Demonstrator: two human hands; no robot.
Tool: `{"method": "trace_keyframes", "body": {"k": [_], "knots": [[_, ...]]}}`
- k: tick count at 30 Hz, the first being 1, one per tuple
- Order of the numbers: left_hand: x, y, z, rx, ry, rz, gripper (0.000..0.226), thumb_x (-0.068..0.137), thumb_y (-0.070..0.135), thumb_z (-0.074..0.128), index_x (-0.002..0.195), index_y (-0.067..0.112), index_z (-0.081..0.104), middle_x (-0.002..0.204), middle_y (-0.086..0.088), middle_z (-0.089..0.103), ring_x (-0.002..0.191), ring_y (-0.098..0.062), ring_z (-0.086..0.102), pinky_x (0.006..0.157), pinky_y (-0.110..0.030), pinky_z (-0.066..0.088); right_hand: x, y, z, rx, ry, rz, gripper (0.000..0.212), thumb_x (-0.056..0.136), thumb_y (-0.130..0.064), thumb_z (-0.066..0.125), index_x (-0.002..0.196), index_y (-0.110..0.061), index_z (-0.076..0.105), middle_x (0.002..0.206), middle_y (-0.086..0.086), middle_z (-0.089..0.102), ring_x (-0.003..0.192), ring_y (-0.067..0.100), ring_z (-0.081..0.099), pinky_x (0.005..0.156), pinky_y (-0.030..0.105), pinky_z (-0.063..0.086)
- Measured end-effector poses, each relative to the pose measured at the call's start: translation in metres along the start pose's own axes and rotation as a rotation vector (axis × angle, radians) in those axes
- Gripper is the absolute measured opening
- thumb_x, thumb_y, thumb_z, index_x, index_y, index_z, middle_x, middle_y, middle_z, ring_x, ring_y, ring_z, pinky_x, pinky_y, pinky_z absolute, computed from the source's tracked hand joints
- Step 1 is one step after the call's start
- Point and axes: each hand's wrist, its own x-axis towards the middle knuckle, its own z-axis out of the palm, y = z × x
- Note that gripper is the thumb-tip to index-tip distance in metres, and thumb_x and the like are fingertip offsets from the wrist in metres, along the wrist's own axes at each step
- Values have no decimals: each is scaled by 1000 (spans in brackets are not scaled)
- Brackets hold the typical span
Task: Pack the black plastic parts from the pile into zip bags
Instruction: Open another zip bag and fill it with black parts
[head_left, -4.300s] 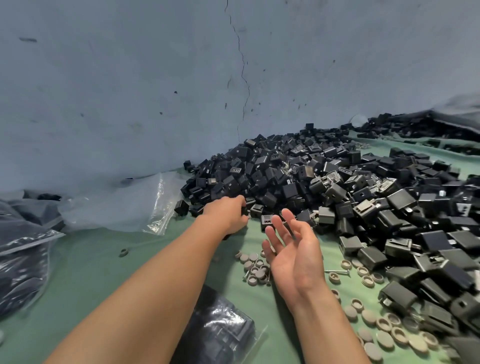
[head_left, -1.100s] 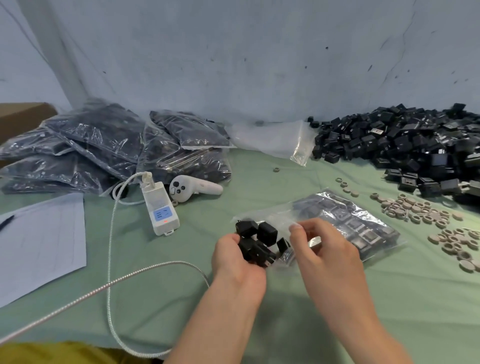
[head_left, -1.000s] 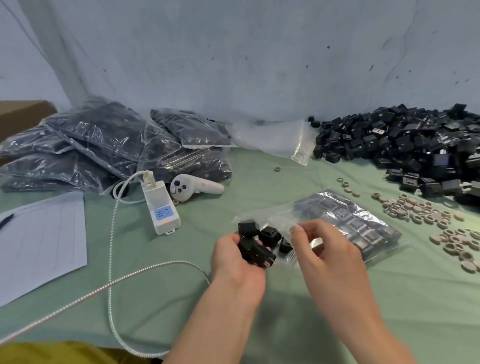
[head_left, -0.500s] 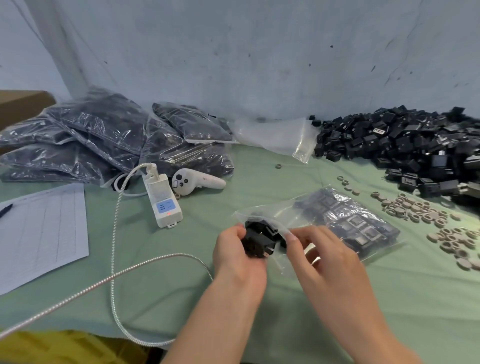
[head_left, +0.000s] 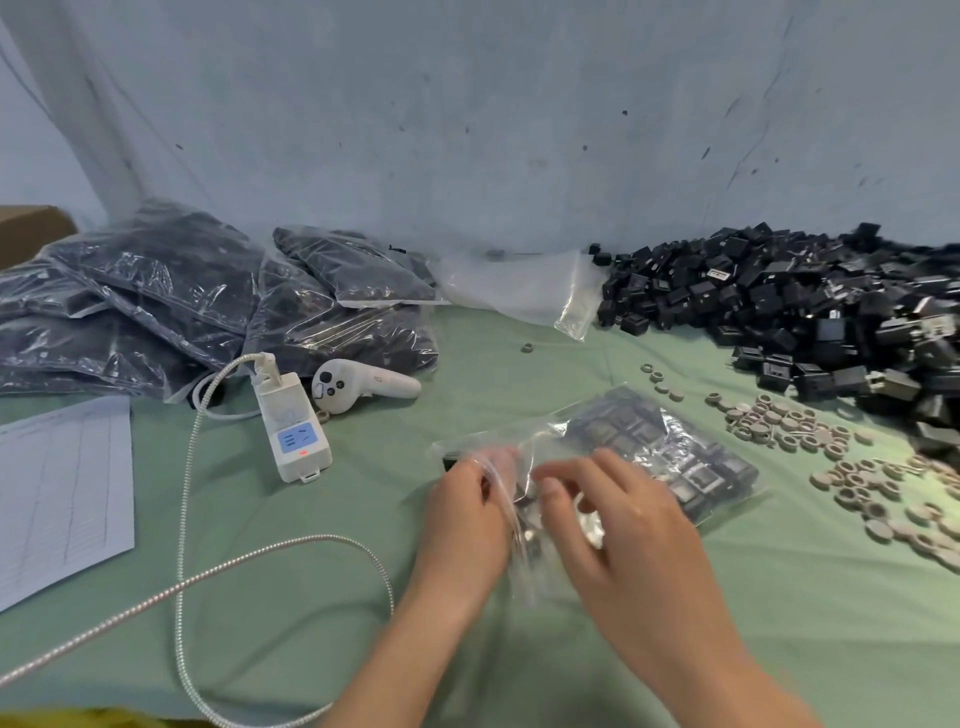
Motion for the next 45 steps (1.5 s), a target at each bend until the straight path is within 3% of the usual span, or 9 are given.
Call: {"method": "trace_keyframes", "body": {"k": [8,14,20,27,30,35,38,42,45], "knots": [[10,-10,-16,418,18,395,42,90,-4,54,112,28,70,110,13,64,104,-2,56,91,-3,35,22,67,-20,95,41,307,20,94,-21,51,102,-26,69,100,-16,61,92,17,60,85,48,51],[20,-20,-18,502,-213,273,24,101,14,44,106,29,63,101,7,62,94,-13,61,86,-37,50,33,90,-15,-3,-14,356,26,92,-31,46,107,-29,68,104,-13,56,99,16,51,94,46,43],[36,-20,-14,563,-368,212,27,104,42,36,120,40,57,112,18,62,108,-5,58,99,-31,46,46,104,-5,-66,-127,331,28,96,-34,43,111,-32,67,111,-15,54,104,8,43,94,33,37],[65,-18,6,814,-427,174,27,102,32,45,123,30,62,116,0,63,109,-20,61,95,-36,48,71,120,4,-107,-268,263,29,99,-35,42,119,-39,63,125,-19,53,119,7,43,106,33,34],[65,-17,10,936,-355,315,50,95,47,20,128,36,56,122,8,56,109,-11,52,92,-22,37,80,127,7,-90,-271,266,29,98,-34,41,117,-40,63,124,-19,53,120,8,44,109,34,32],[58,-13,17,681,-254,416,37,84,62,35,112,45,52,98,26,57,87,6,40,85,-6,31,90,141,9,-96,-302,263,27,99,-35,44,118,-39,63,120,-22,51,121,7,44,110,34,32],[55,-14,33,511,-221,289,15,80,52,45,93,45,51,77,20,60,77,-1,54,77,-22,44,91,147,9,-106,-343,256,28,100,-36,44,121,-38,63,123,-22,51,122,6,44,109,32,32],[59,-13,44,344,-177,109,19,91,38,57,98,56,55,91,12,67,80,-1,63,80,-20,50,87,148,6,-111,-402,229,30,100,-39,43,124,-43,61,133,-24,49,124,3,43,110,27,29],[59,-10,36,406,-168,184,5,93,38,56,94,41,59,90,16,64,83,3,60,74,-7,40,85,149,4,-109,-441,225,33,100,-42,42,129,-46,57,140,-25,46,130,2,40,111,23,23]]}}
